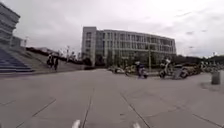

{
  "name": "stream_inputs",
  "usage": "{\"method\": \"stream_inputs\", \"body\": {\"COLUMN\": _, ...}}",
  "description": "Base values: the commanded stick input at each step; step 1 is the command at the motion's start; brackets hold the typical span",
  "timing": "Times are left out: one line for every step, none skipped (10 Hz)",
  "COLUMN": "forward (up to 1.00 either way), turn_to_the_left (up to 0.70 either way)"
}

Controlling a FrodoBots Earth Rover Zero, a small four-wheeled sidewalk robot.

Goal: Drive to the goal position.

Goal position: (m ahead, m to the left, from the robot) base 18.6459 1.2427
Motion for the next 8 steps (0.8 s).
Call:
{"method": "stream_inputs", "body": {"forward": 1.0, "turn_to_the_left": 0.0}}
{"method": "stream_inputs", "body": {"forward": 1.0, "turn_to_the_left": 0.0}}
{"method": "stream_inputs", "body": {"forward": 1.0, "turn_to_the_left": 0.0}}
{"method": "stream_inputs", "body": {"forward": 1.0, "turn_to_the_left": 0.0}}
{"method": "stream_inputs", "body": {"forward": 1.0, "turn_to_the_left": 0.0}}
{"method": "stream_inputs", "body": {"forward": 1.0, "turn_to_the_left": 0.0}}
{"method": "stream_inputs", "body": {"forward": 1.0, "turn_to_the_left": 0.05}}
{"method": "stream_inputs", "body": {"forward": 1.0, "turn_to_the_left": 0.21}}
